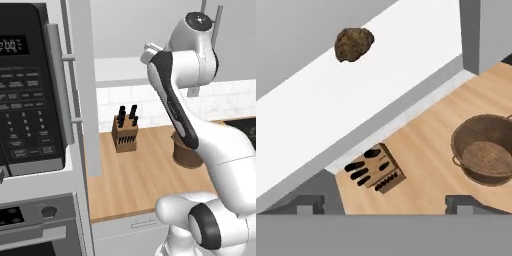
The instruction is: Open the cabinet, pick up the bread from the cabinet and place it in the basket. Then move the basket to the dining counter.
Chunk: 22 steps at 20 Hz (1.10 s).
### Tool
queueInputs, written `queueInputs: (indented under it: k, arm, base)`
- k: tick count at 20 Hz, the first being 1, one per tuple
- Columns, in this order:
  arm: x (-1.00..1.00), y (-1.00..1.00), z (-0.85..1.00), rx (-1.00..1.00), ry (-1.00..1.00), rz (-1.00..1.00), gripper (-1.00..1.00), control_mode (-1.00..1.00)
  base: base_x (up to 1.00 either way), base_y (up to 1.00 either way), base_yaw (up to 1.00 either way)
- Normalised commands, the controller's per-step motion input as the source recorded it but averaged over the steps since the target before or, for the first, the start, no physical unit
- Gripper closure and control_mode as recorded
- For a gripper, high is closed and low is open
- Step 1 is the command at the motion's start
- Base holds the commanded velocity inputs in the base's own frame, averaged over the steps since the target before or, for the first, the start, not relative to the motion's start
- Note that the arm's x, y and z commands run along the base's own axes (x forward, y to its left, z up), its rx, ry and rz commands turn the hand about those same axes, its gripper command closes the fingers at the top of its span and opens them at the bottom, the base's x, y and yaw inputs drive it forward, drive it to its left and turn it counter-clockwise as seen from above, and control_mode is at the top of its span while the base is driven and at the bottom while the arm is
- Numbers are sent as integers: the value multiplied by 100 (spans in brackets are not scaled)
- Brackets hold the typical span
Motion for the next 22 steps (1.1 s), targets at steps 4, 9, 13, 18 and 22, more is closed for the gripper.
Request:
queueInputs:
  k: [4, 9, 13, 18, 22]
  arm:
    - [35, -17, 0, -37, -14, 0, -100, -100]
    - [50, -19, 0, -32, -1, 0, -100, -100]
    - [69, -26, 0, -12, 9, 0, -100, -100]
    - [50, -15, 0, 0, 2, 4, -100, -100]
    - [51, -12, 0, 0, -1, 0, -100, -100]
  base:
    - [0, 0, 0]
    - [0, 0, 0]
    - [0, 0, 0]
    - [0, 0, 0]
    - [0, 0, 0]
